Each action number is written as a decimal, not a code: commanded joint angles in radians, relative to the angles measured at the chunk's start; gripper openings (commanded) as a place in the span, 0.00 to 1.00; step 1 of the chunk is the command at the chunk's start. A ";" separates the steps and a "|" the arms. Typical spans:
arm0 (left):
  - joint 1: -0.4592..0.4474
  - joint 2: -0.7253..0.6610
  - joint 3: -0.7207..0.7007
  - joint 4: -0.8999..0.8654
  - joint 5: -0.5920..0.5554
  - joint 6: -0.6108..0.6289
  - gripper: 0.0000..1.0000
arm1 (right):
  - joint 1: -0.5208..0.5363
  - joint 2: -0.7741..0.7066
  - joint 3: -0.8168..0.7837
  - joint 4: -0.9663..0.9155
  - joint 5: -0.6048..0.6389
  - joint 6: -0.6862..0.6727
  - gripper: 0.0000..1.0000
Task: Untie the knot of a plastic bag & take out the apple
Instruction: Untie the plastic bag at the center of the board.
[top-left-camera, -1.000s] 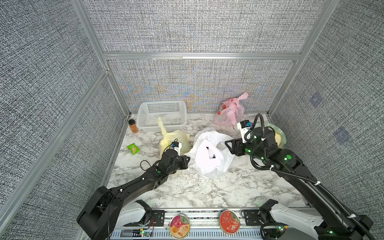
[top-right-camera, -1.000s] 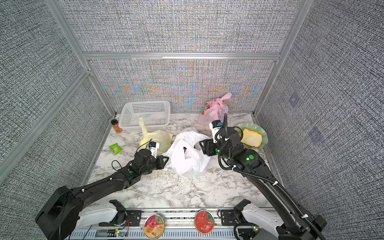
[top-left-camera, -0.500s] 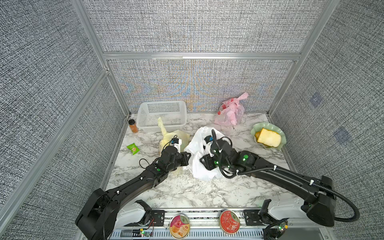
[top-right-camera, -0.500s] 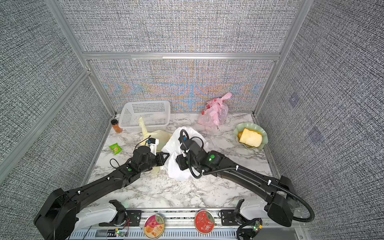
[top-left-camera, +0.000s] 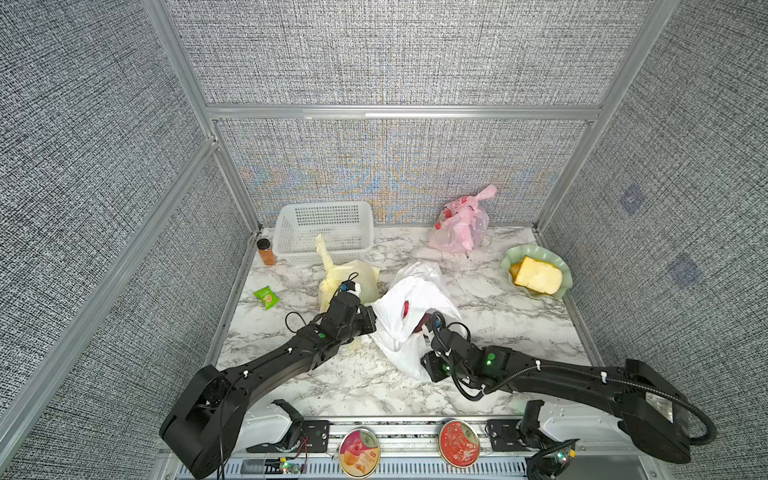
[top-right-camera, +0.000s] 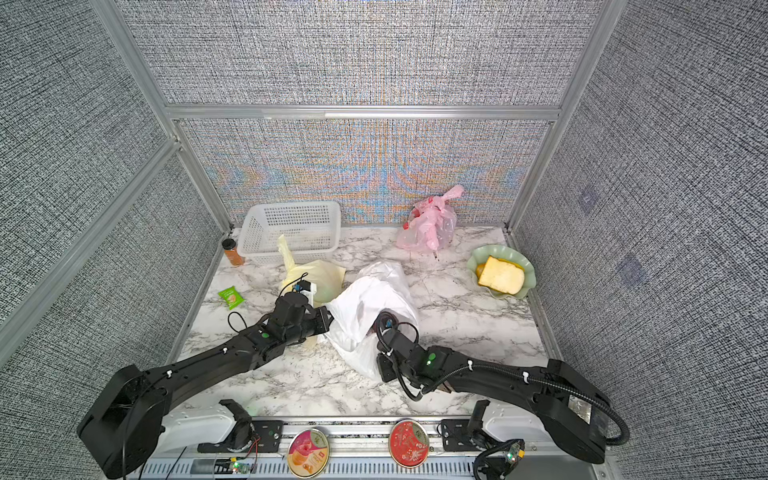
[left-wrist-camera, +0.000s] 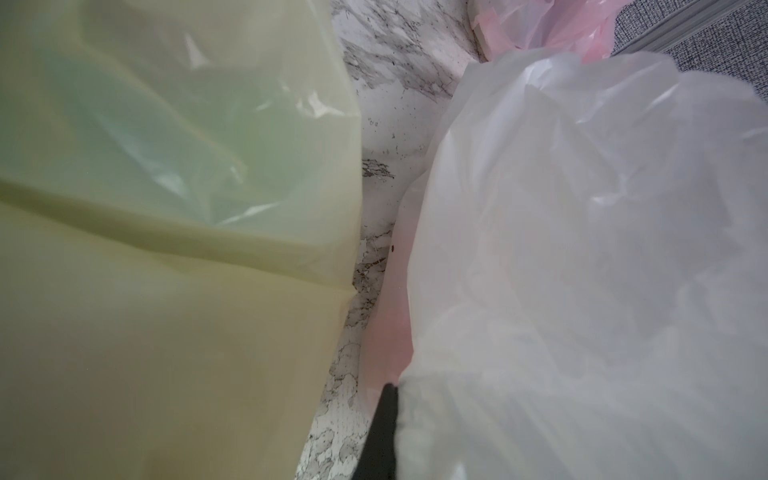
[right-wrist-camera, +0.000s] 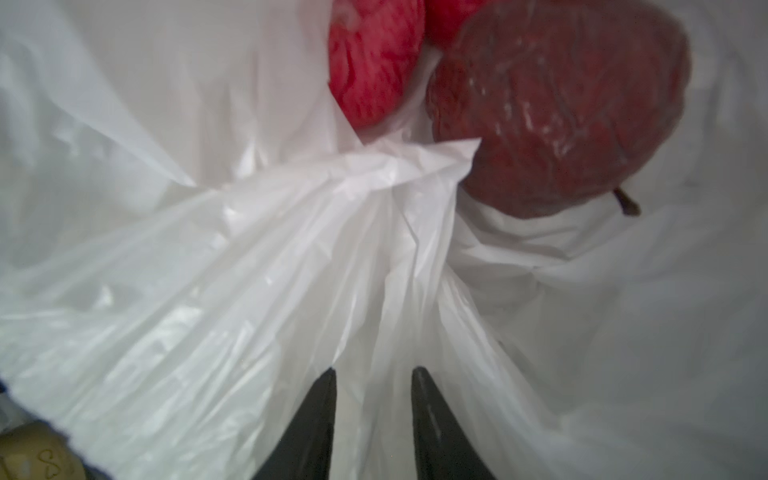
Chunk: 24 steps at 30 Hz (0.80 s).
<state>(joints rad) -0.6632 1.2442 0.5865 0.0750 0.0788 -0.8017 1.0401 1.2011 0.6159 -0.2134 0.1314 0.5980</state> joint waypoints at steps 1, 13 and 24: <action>0.002 -0.002 0.019 -0.032 0.021 0.039 0.00 | 0.001 -0.060 0.057 -0.108 0.067 0.029 0.45; 0.002 -0.209 0.084 -0.306 0.069 0.166 0.46 | -0.092 -0.290 0.257 -0.660 0.256 0.223 0.77; -0.118 -0.437 0.104 -0.337 0.129 0.276 0.39 | -0.339 -0.377 0.112 -0.425 0.059 0.206 0.91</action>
<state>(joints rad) -0.7189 0.7921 0.6731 -0.2852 0.1944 -0.5629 0.7311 0.8135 0.7673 -0.7475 0.3035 0.7895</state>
